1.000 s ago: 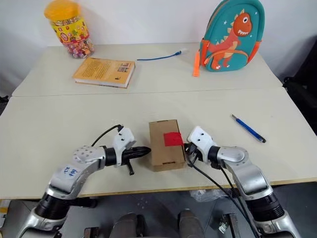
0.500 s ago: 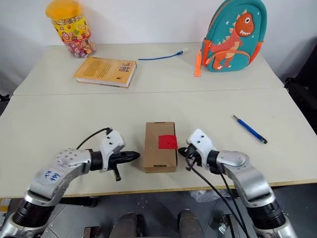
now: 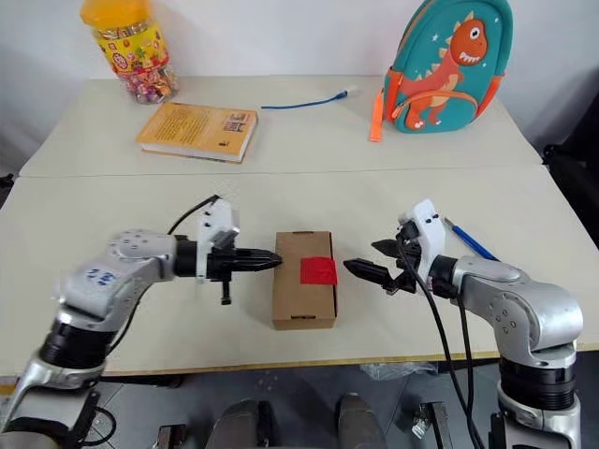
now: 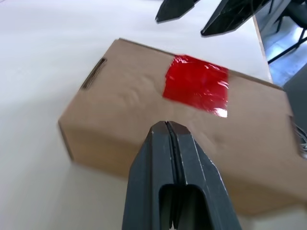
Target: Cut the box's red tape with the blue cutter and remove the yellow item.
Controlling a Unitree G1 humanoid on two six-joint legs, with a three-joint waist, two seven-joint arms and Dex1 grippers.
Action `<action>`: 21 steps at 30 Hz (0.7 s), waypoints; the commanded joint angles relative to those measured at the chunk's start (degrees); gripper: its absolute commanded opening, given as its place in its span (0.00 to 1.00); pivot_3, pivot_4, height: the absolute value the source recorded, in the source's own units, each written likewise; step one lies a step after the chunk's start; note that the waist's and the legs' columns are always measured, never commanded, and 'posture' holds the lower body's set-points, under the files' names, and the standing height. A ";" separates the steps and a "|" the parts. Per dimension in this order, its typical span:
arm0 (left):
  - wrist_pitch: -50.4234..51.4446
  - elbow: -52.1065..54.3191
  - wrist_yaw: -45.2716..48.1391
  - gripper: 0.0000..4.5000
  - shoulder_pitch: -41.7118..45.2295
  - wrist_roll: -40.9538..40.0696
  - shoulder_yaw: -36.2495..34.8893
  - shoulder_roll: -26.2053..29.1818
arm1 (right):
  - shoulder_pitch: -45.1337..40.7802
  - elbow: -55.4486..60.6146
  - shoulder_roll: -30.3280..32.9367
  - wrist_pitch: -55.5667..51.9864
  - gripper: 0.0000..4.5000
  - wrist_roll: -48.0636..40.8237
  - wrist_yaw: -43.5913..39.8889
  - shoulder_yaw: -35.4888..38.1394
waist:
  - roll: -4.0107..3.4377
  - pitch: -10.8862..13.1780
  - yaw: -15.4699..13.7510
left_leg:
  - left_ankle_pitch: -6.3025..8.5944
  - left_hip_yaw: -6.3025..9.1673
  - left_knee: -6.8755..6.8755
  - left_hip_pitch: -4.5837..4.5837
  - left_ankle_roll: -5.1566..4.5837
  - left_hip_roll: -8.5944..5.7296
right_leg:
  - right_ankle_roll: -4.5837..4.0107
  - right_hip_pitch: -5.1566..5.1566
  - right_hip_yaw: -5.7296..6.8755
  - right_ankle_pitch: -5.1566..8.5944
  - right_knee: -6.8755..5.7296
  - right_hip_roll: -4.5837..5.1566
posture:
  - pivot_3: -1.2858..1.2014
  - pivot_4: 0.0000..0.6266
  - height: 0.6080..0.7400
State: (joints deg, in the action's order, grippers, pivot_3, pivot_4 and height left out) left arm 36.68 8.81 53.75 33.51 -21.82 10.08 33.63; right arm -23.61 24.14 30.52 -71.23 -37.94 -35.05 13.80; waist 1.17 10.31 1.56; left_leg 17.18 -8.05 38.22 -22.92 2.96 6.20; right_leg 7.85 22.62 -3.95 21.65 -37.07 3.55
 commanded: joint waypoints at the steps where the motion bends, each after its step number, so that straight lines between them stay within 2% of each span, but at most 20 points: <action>1: -4.29 -1.96 0.40 0.00 2.19 3.14 3.35 -2.34 | -2.26 0.42 -2.24 -1.59 0.99 -2.93 3.49 2.90 | 0.00 0.00 0.12 | -0.01 -0.08 0.04 -0.06 0.01 0.02 | 0.00 0.13 0.00 0.00 -0.07 0.00 | 0.52 0.24 1.00; 6: -7.29 -3.23 2.07 0.00 2.25 7.50 8.03 -2.71 | -3.11 1.51 -3.90 -6.09 0.99 -7.15 5.80 3.95 | 0.00 0.00 0.12 | -0.01 -0.17 0.08 -0.04 0.01 0.06 | 0.00 0.15 -0.01 0.00 -0.11 0.00 | 0.52 0.24 1.00; 12: -6.37 -2.41 2.33 0.00 1.23 8.91 9.28 -2.22 | -3.75 1.58 -4.69 -10.62 0.99 -10.54 7.49 3.05 | -0.01 0.00 0.09 | 0.01 -0.17 0.49 -0.03 -0.01 0.07 | 0.01 0.12 -0.08 0.00 -0.42 0.00 | 0.52 0.24 1.00; 16: -3.63 -0.63 1.28 0.00 -0.61 8.12 8.05 -1.85 | -5.21 -1.79 -7.09 -10.81 0.99 -7.48 11.28 -1.15 | 0.00 -0.01 0.30 | 0.02 -0.20 0.65 0.10 -0.04 0.07 | 0.04 0.02 -0.21 -0.02 -0.56 -0.01 | 0.52 0.24 1.00; 21: -2.79 1.43 1.59 0.00 -2.18 8.47 8.23 -0.27 | -5.55 -3.72 -7.39 -10.56 0.99 -6.07 12.83 -2.74 | 0.01 -0.03 0.19 | 0.02 -0.25 0.61 0.23 -0.05 0.07 | 0.04 -0.06 -0.26 -0.02 -0.56 -0.01 | 0.52 0.24 1.00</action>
State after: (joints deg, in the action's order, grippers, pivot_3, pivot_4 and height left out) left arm 31.56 11.05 54.99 33.38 -14.69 16.29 32.40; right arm -28.85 20.18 22.88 -82.04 -44.53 -22.98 11.32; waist 1.18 10.28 1.75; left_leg 17.20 -8.30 38.82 -22.65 2.91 6.26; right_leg 7.88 22.52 -4.21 21.63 -37.63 3.54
